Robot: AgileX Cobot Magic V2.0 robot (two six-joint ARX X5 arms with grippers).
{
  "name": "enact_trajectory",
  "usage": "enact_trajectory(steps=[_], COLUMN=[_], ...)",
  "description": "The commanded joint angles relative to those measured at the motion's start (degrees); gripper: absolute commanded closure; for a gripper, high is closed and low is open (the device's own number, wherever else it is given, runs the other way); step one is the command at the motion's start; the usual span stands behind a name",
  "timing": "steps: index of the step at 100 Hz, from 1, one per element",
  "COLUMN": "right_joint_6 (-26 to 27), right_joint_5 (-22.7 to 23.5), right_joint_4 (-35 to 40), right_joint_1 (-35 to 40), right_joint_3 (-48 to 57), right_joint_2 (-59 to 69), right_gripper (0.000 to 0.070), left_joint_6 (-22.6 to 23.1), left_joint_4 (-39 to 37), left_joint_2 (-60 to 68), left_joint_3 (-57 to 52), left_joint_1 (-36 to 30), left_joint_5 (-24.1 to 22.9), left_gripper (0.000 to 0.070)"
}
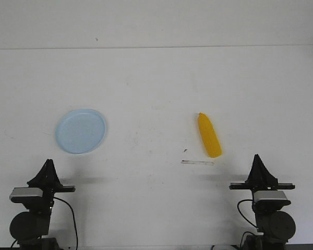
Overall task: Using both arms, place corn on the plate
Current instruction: 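Move the left gripper forward to the edge of the light blue plate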
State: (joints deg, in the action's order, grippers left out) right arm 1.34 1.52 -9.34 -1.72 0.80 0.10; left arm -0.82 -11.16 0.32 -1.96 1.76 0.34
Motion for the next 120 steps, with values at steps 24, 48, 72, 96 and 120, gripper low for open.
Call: enact_trajectory(steps=[24,48,72,96,120], right_joint_6=[0.6,0.6,0.6,0.6,0.6], right_joint_5=[0.0,0.0,0.0,0.0,0.0], right_joint_4=[-0.5,-0.5,-0.5,-0.5,-0.5], right_joint_1=[-0.1,-0.1,-0.1,-0.1,-0.1], right_joint_3=[-0.1,-0.1,-0.1,-0.1,-0.1], right_joint_2=[0.0,0.0,0.0,0.0,0.0], right_gripper=[0.0696,0.0696,0.0696,0.0696,0.0696], left_joint_6=[-4.3,-8.8,-7.8,-5.2,-6.5], left_joint_4=[-1.0,0.3,15.5,26.7,37.1], left_joint_2=[-0.1,0.3,6.5,19.4,35.6], left_joint_3=[1.0,-2.8,-16.2,-30.2,-42.4], left_joint_1=[0.2,0.2,0.2,0.2,0.2], left_joint_5=[0.1,0.1,0.2,0.3,2.9], left_gripper=[0.0699,0.0699,0.0699,0.0699,0.0699])
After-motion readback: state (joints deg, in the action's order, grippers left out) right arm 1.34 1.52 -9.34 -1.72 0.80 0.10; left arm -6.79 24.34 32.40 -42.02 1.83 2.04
